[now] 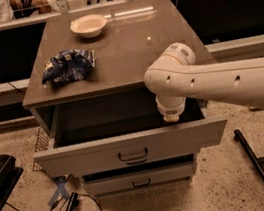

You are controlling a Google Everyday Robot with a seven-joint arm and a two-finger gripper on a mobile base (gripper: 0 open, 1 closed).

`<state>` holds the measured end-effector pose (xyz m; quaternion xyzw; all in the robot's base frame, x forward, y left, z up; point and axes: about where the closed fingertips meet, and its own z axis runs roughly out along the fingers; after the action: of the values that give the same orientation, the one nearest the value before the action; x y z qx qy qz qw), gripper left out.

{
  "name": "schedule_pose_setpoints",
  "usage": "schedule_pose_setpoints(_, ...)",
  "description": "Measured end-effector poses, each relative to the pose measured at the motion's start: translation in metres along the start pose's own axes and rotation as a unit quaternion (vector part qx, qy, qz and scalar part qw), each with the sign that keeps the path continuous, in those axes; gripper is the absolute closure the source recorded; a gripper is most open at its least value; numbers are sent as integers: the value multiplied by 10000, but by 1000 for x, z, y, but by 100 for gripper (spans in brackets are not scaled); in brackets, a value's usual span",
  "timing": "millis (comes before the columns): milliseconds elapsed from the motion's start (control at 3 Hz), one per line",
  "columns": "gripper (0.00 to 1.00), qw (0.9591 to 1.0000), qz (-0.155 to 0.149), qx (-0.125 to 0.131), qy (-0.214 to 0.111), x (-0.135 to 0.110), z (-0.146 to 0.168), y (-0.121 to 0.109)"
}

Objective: Open top drawer

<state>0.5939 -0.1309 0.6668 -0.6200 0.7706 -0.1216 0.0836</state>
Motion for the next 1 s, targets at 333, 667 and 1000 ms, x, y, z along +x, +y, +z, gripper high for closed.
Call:
schedule_pose_setpoints(333,100,9992,-35,-384,-81,5,-11,20)
schedule_pose_setpoints(667,100,9959,-111,-875,-198,16,-29,42)
schedule_pose_setpoints(1000,100,9958,-107,-893,-191,15,-25,41)
